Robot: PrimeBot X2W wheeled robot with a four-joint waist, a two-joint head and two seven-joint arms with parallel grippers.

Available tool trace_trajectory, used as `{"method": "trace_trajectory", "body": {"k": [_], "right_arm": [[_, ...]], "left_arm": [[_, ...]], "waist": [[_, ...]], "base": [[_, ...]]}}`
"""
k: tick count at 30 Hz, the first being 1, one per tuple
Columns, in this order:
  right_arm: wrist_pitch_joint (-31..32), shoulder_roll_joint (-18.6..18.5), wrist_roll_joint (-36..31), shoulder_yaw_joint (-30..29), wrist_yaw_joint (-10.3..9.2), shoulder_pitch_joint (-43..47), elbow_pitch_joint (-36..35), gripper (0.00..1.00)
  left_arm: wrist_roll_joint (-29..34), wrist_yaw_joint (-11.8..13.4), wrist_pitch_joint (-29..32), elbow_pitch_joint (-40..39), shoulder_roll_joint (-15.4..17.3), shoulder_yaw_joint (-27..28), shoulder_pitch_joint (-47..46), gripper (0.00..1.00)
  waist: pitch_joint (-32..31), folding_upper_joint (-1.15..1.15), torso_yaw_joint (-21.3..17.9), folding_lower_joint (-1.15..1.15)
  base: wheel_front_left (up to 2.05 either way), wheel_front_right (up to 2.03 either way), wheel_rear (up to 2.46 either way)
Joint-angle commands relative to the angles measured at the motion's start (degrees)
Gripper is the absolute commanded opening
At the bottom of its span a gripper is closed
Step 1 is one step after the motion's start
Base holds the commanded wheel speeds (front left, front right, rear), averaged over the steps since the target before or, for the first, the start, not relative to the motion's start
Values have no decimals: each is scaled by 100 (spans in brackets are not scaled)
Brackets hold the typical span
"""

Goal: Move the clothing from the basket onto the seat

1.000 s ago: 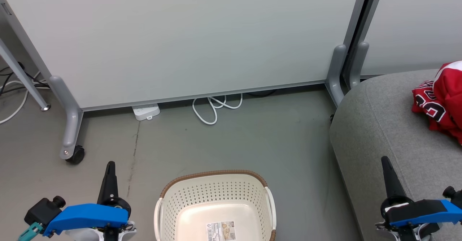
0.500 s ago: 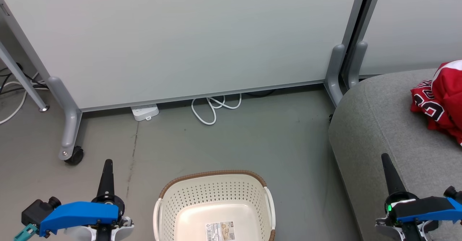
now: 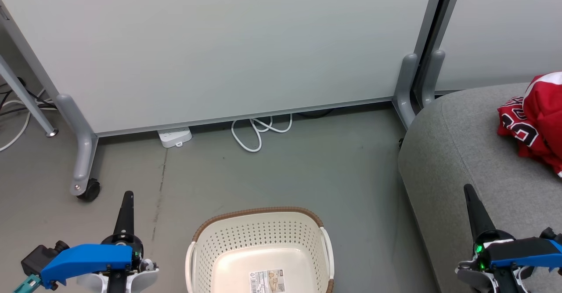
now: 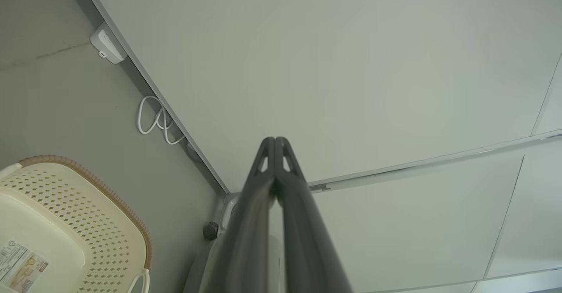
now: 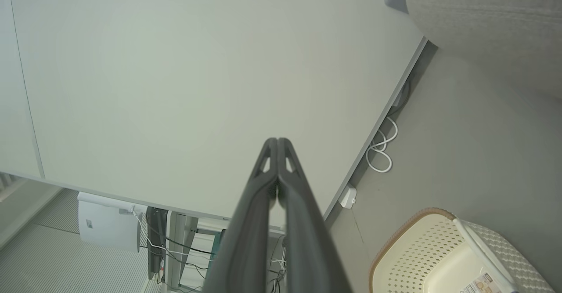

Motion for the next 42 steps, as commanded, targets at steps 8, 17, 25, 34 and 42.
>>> {"method": "trace_trajectory", "body": {"k": [8,17,25,34,42], "right_arm": [[125,31,474,-42,2,-143,-50,0],[239,54,913,-74,2,-153,-55,0],[332,71,1244,-102,2,-172,-57,0],[416,89,1595,-125,2,-195,-57,0],[452,93,1683,-132,2,-193,-57,0]], "left_arm": [[-455,-51,125,-58,0,75,-127,0],[-904,-61,240,-61,0,141,-153,0],[-1234,-74,330,-65,-1,179,-152,0],[-1588,-82,418,-71,-1,218,-175,0],[-1678,-75,448,-70,-1,233,-174,0]], "waist": [[-1,0,-15,0],[-2,0,-33,0],[-3,0,-47,0],[-4,0,-64,0],[-5,0,-69,0]], "base": [[0,0,0],[0,0,0],[0,0,0],[0,0,0],[0,0,0]]}}
